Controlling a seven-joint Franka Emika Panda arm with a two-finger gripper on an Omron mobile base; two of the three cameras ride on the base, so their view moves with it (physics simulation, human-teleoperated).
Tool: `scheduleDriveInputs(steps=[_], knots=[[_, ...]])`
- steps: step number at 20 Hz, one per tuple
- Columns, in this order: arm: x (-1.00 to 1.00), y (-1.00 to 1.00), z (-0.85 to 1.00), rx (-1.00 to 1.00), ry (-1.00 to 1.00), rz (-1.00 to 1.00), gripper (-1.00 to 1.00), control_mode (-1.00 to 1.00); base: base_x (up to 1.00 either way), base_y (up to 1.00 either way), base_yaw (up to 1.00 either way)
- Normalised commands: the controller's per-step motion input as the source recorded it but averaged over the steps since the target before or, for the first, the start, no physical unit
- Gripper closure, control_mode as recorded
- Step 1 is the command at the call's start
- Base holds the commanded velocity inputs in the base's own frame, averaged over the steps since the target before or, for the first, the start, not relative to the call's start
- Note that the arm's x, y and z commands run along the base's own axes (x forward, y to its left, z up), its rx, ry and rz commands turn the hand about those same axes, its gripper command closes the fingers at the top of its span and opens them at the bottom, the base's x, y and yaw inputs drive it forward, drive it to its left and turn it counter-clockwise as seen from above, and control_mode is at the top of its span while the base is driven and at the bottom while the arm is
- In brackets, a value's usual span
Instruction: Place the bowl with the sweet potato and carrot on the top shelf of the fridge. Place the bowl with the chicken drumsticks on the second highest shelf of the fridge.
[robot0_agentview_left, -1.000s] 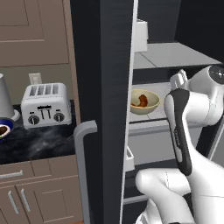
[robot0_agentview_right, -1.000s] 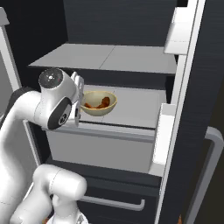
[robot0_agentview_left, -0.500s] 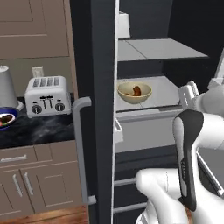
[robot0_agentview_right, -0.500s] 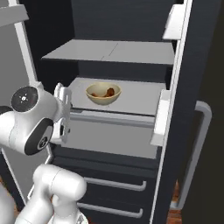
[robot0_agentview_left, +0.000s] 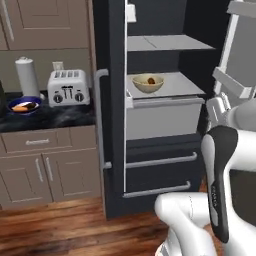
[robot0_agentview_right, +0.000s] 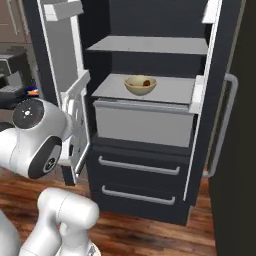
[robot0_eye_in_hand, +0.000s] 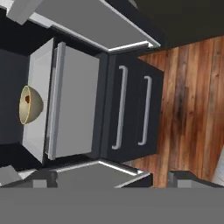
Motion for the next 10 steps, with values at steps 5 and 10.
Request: scheduleDriveInputs(steps=[5, 10], knots=[[0.0, 0.0, 0.0, 0.0, 0.0, 0.0, -1.0, 1.0, -0.76, 1.0, 0.47], [0.0, 0.0, 0.0, 0.0, 0.0, 0.0, -1.0, 1.0, -0.12, 1.0, 0.48]])
